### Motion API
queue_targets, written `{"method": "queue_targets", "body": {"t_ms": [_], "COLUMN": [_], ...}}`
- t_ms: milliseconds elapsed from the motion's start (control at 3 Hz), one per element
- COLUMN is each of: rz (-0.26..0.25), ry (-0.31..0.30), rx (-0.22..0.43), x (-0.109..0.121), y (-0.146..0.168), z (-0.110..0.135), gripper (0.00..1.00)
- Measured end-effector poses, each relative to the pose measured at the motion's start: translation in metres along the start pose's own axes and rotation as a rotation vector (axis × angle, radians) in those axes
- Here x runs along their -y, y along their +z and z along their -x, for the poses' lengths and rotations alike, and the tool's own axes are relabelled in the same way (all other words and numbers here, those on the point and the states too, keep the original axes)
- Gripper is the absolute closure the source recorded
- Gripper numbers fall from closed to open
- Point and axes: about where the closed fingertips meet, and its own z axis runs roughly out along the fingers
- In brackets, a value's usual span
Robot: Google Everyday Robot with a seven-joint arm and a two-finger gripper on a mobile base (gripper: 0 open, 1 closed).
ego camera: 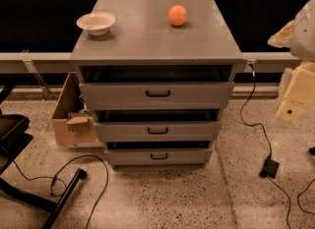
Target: Open middle drawer
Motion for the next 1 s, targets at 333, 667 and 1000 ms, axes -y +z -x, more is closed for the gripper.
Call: {"method": "queue_targets", "body": {"t_ms": [333, 667, 1000], "rz": [0.000, 0.031, 0.061], "ry": [0.000, -0.013, -0.008], "rx": [0.000, 0.026, 0.052], "x": [0.000, -0.005, -0.012], "y": [0.000, 0.037, 0.110], "z": [0.000, 0.013, 0.026], "gripper": [0.00, 0.00, 0.00]}}
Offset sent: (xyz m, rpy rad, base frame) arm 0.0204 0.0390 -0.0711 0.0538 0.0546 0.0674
